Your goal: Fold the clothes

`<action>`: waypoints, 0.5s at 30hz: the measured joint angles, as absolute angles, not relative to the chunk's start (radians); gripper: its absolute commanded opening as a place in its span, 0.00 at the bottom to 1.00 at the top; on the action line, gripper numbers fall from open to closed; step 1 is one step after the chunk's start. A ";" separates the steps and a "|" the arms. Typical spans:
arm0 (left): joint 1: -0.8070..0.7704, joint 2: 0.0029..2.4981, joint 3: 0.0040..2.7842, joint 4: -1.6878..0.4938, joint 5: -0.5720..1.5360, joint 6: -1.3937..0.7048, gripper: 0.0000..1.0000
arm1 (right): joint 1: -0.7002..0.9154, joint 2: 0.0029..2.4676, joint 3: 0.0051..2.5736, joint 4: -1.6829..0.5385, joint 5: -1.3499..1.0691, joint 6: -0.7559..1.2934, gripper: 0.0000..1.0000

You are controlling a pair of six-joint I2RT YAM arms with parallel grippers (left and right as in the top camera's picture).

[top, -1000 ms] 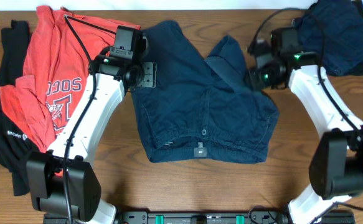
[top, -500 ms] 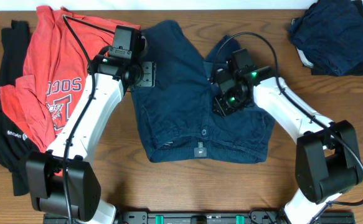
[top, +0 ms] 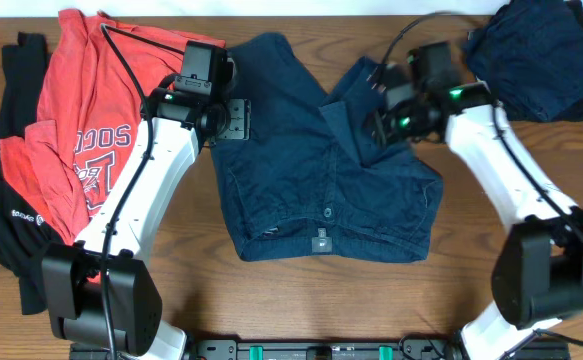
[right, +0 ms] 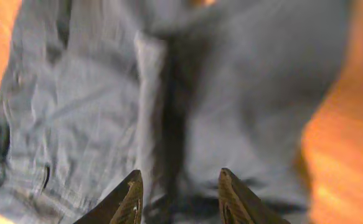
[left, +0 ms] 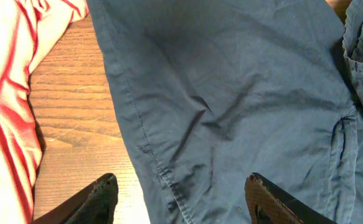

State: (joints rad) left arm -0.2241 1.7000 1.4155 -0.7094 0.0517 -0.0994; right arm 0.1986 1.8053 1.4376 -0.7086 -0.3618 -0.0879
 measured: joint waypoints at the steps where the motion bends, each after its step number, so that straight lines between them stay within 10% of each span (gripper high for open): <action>1: -0.224 1.700 1.415 -0.709 0.052 -0.099 0.68 | 0.193 1.803 1.441 -0.696 -0.363 -0.088 0.39; 15: -0.224 1.700 1.415 -0.708 0.052 -0.099 0.68 | 0.289 1.927 1.441 -0.621 -0.366 -0.111 0.45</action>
State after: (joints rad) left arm -0.2241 1.7000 1.4155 -0.7082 0.0517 -0.0994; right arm 0.2890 1.9274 1.4414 -0.6209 -0.3664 -0.1108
